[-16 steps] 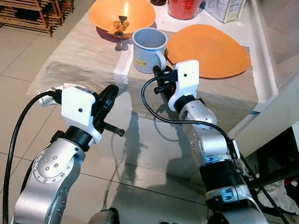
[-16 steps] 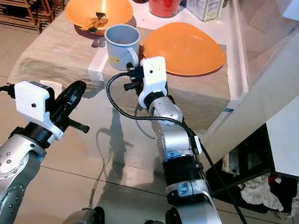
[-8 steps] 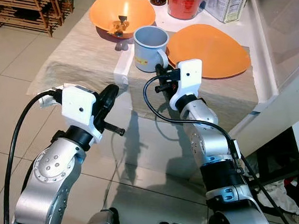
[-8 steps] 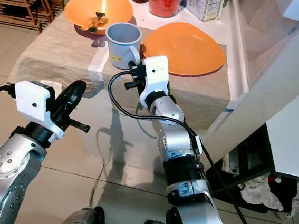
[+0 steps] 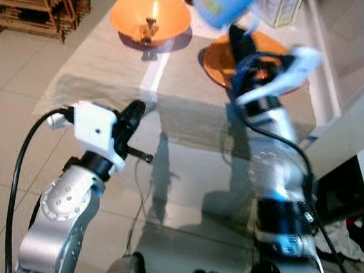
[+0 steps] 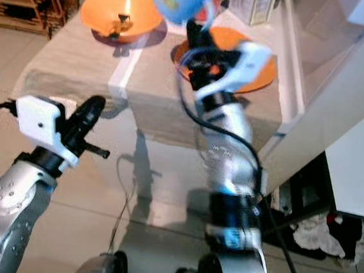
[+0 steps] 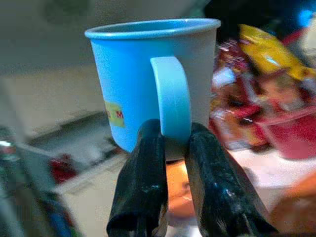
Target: Setting the table
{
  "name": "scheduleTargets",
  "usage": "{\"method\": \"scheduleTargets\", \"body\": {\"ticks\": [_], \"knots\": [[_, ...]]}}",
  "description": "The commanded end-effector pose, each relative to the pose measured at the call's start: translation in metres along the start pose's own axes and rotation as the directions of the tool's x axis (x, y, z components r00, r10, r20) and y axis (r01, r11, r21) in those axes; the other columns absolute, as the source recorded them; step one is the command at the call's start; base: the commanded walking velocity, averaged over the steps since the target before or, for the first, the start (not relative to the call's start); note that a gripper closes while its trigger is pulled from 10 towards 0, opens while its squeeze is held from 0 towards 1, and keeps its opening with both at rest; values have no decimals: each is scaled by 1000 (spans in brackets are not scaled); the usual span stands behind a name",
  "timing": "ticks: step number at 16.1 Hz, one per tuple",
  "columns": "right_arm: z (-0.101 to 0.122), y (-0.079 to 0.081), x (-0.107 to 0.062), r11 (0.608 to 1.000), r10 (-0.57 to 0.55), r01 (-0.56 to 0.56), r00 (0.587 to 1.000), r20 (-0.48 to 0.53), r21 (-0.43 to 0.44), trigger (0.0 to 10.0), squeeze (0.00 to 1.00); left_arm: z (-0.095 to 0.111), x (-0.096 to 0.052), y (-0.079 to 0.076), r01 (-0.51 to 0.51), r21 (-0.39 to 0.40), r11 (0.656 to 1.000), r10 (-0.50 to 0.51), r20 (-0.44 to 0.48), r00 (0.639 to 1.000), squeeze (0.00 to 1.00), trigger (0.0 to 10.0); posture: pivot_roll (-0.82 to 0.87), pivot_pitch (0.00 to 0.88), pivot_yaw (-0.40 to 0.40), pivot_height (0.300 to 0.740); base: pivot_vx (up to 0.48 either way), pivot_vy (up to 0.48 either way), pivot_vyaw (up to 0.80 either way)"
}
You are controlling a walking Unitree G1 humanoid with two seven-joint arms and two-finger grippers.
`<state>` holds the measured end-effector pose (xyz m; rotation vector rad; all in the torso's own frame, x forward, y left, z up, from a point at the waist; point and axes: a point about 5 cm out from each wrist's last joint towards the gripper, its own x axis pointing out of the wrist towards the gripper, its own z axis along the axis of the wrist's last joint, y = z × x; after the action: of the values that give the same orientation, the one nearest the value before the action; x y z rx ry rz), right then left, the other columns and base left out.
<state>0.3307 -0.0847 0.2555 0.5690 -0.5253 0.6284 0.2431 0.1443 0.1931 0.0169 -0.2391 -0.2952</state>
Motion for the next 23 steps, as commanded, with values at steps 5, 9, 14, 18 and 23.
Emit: {"method": "scheduleTargets", "body": {"ticks": [5,9,14,18,23], "knots": [[14,33,-41,846,422,-404,906,25,347,10000,0,-3,1,14,-41,-109,993,44,31,999,0,10000,-26,126,26,740,0,-93,0],[5,34,-63,793,537,-463,838,-95,395,10000,0,-6,1,14,-19,-139,990,24,37,999,0,10000,-36,118,24,740,0,-467,0],[0,23,-67,831,499,-415,851,-165,371,10000,0,-10,0,13,-8,-157,988,15,38,999,0,10000,-42,112,19,740,0,-466,0],[0,16,-70,854,481,-398,849,-219,335,10000,0,-12,1,12,-2,-161,987,8,40,999,0,10000,-51,111,18,740,0,-465,0],[-7,6,-67,904,404,-335,873,-273,266,10000,0,-14,1,11,0,-162,987,6,38,999,0,10000,-52,112,16,740,0,-465,0]]}}
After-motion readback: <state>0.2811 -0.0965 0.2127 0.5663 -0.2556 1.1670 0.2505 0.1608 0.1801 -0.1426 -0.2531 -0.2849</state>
